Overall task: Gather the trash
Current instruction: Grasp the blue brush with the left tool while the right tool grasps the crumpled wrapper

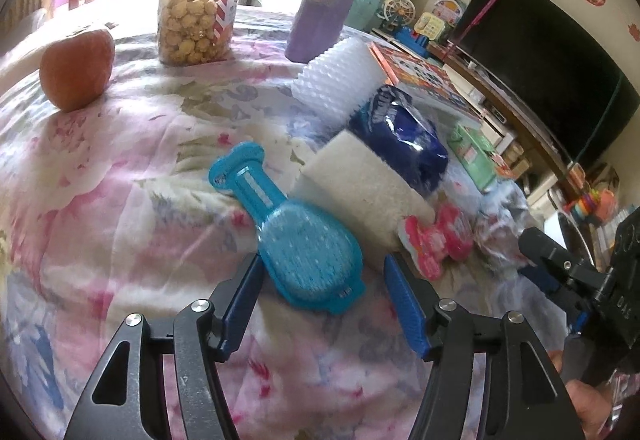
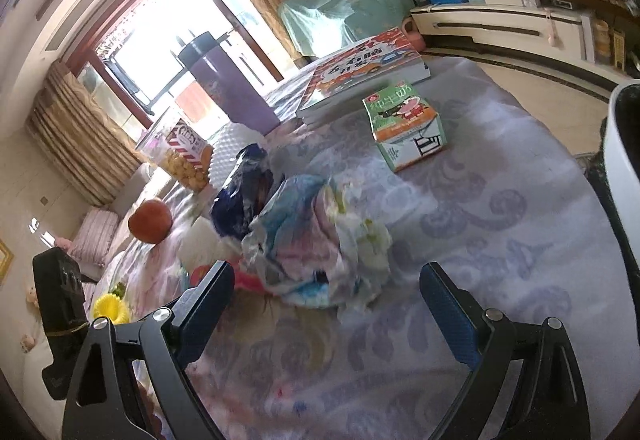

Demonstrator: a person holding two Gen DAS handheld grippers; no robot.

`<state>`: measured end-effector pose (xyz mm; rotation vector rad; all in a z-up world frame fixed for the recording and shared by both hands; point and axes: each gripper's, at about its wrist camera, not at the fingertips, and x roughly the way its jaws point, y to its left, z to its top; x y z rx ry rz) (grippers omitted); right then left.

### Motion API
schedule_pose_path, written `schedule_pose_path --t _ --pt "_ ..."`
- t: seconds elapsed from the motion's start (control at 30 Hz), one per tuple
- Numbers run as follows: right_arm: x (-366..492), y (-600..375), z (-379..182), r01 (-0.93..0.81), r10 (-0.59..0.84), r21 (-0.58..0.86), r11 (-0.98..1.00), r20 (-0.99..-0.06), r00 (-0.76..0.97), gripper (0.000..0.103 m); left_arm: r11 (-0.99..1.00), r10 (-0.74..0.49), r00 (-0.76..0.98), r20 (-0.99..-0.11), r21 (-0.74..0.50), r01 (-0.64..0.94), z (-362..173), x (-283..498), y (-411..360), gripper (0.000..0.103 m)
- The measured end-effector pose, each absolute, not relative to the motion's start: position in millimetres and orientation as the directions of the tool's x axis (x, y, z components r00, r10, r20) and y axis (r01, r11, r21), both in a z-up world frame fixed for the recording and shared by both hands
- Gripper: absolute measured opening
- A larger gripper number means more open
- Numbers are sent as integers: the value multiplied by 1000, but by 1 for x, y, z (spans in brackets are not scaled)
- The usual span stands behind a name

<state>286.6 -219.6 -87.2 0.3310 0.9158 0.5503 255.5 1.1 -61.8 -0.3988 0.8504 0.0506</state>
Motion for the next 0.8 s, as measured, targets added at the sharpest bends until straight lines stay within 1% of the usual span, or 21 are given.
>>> schedule_pose_path --t 0.1,0.13,0.17,0.2,0.23,0.27,0.3,0.33,0.37,0.4,0.47,0.5,0.67,0.7,0.8 --pt "290 -217 -89 -303 579 497 813 -647 495 94 927 -108 675 -730 -320 -197 -64 258 1 61" --pt "290 -216 -89 -304 575 490 817 -648 499 94 930 -103 678 -728 -312 -194 -65 258 1 55" --pt "290 -215 -89 -306 569 482 821 -650 503 93 934 -94 679 -728 -300 -192 -65 258 0 51" --pt "290 -215 -89 -311 566 475 823 -648 510 88 939 -87 677 -731 -287 -189 -66 258 -2 51" --pt "289 -215 -88 -317 562 466 826 -645 517 78 941 -86 679 -729 -283 -185 -67 257 -2 51" --pt "289 -215 -88 -322 563 463 826 -644 517 73 942 -85 681 -727 -281 -182 -66 256 -2 51" --pt "288 -214 -87 -330 567 462 823 -643 515 65 944 -82 683 -726 -276 -180 -66 255 -2 50" --pt "286 -213 -86 -339 564 451 826 -646 514 58 945 -82 685 -724 -275 -177 -65 253 -3 50" --pt "284 -213 -85 -345 559 440 829 -647 518 55 946 -84 686 -723 -274 -174 -64 250 -2 50" --pt "282 -213 -83 -349 554 430 833 -649 521 45 946 -86 686 -722 -275 -172 -64 247 -2 50" --pt "278 -216 -81 -356 555 426 832 -648 521 39 947 -92 688 -720 -277 -164 -62 239 -3 50" --pt "275 -219 -80 -358 555 424 832 -648 521 32 948 -95 688 -719 -277 -159 -62 234 -3 50" --pt "262 -232 -77 -355 555 427 832 -643 528 25 953 -119 694 -710 -277 -120 -54 210 -10 47" --pt "260 -234 -77 -354 554 426 833 -643 530 18 955 -125 696 -707 -275 -107 -52 205 -13 46" --pt "253 -238 -75 -354 554 426 832 -644 527 17 958 -142 697 -703 -274 -81 -46 194 -20 45"
